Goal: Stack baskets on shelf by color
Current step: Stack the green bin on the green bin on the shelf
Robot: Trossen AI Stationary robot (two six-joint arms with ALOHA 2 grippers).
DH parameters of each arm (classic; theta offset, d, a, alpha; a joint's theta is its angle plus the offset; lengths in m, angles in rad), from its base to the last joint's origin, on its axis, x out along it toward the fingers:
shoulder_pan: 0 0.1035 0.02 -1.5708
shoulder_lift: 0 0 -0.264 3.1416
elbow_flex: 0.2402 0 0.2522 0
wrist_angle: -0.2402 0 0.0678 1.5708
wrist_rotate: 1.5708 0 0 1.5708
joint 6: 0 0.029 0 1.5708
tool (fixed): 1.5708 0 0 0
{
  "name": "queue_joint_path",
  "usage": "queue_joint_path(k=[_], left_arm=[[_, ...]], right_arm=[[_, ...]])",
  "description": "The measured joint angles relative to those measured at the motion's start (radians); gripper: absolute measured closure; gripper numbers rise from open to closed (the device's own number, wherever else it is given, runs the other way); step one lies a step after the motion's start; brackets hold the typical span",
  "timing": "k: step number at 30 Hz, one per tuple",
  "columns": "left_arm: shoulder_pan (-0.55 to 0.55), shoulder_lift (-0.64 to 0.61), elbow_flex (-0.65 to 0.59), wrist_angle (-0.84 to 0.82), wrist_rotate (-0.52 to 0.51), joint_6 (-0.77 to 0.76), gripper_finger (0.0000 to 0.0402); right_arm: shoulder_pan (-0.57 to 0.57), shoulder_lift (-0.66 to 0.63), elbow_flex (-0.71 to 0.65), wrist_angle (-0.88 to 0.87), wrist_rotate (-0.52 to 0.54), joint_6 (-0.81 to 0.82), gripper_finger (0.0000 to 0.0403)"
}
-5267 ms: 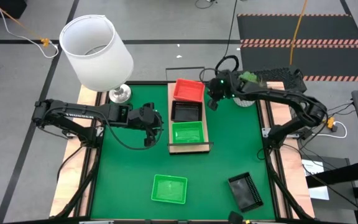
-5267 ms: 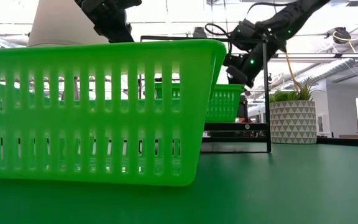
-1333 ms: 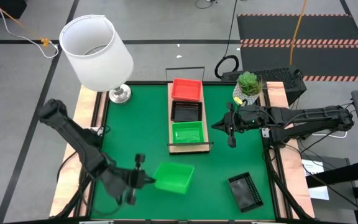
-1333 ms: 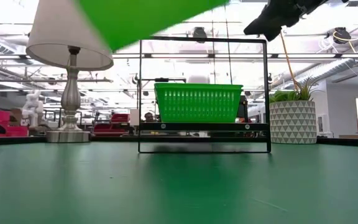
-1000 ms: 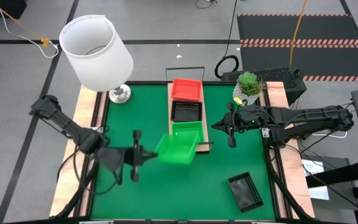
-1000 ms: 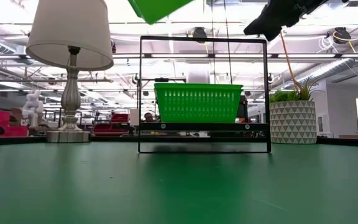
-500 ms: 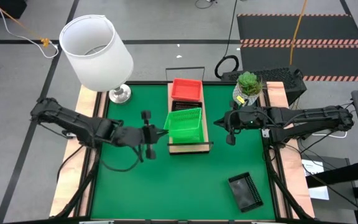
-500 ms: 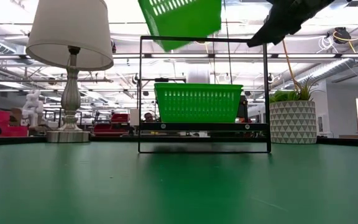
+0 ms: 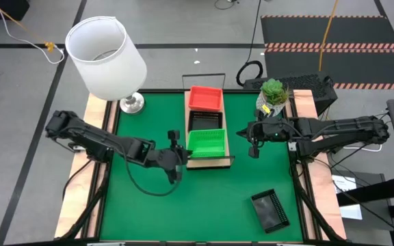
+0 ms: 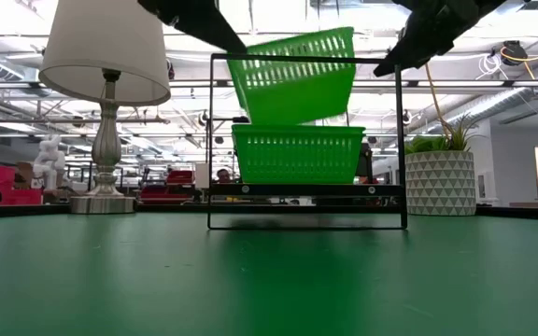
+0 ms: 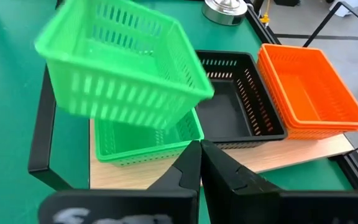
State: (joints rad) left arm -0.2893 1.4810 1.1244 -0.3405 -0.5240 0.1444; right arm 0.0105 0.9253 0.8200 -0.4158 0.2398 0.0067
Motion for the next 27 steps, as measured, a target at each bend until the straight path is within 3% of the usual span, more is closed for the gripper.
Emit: queue_joint_path(k=[16,27], left_arm=[[0.027,0.072,-0.001,-0.01,0.004,-0.023,0.0396],[0.037,0.072,-0.001,-0.048,0.032,-0.099,0.0367]], right_arm=[[0.0,0.0,0.0,-0.001,0.0,0.008,0.0399],[0.0,0.0,0.0,-0.001,-0.001,0.008,0.0399]])
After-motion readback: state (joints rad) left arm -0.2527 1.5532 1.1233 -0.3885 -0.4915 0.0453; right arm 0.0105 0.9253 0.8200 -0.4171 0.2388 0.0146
